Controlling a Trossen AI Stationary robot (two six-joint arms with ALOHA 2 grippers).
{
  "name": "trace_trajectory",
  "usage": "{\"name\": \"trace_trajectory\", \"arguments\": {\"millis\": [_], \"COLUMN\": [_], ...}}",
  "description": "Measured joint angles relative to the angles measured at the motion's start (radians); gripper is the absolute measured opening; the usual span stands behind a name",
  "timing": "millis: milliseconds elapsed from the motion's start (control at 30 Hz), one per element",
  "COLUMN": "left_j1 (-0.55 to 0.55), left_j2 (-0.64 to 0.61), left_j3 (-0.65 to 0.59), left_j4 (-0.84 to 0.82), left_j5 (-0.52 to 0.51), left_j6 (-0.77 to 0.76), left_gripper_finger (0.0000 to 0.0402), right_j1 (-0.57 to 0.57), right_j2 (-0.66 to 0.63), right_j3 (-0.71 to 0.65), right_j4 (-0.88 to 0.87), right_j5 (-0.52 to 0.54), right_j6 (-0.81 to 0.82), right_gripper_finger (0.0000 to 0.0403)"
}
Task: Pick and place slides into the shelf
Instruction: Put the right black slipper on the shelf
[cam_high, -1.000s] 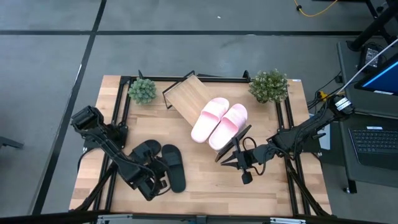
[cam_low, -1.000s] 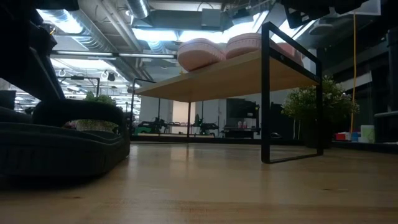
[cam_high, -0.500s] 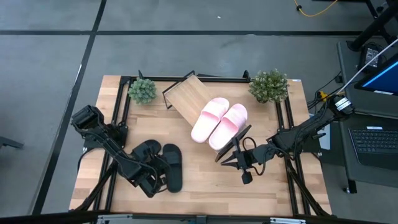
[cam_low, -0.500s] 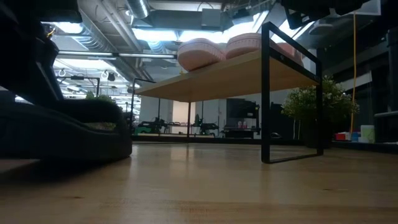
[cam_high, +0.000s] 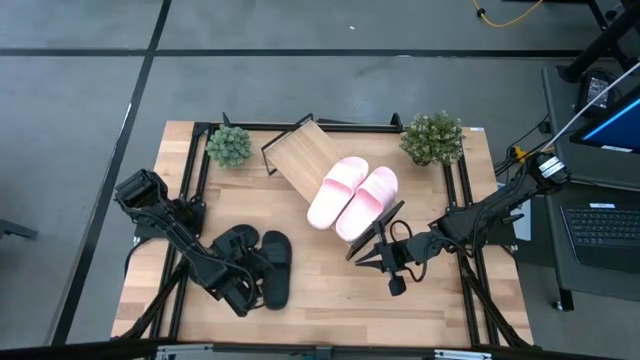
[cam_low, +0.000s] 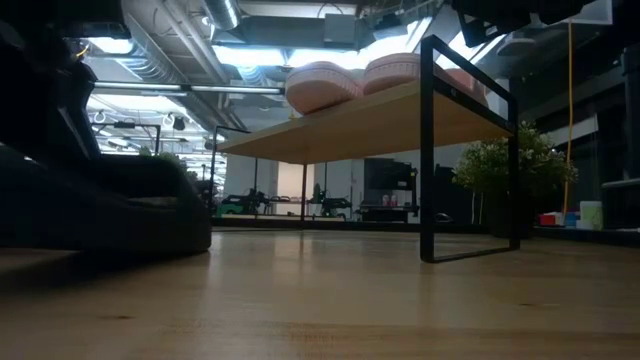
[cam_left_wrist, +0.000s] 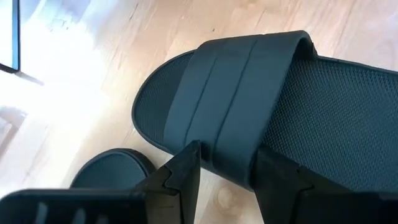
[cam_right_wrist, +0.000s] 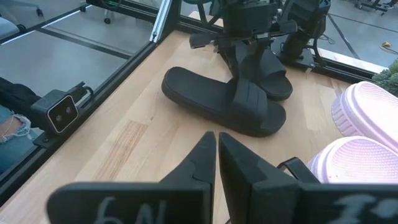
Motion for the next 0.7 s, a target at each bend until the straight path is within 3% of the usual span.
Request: {"name": "trace_trajectory", "arguments": {"millis": [200, 433, 700], "left_j1": [0.000, 0.002, 0.002], "left_j2": [0.001, 0.001, 0.000], "left_j3": [-0.001, -0.002, 0.000], "left_j4": [-0.008, -0.026, -0.092], "left_j5": [-0.020, -0.041, -0.132], "left_j6": [0.027, 0.028, 0.029], "left_gripper_finger": [0.0108, 0.0012, 0.0005], "right_j1": [0.000, 0.000, 0.000], "right_j2": [0.000, 0.000, 0.000], "right_j3": [0.000, 0.000, 0.000], "right_j4": [0.000, -0.001, -0.020], "right_j5": [0.000, 0.000, 0.000], "right_j6": [0.000, 0.000, -0.003], "right_gripper_finger": [0.0023, 0.0023, 0.0023]}}
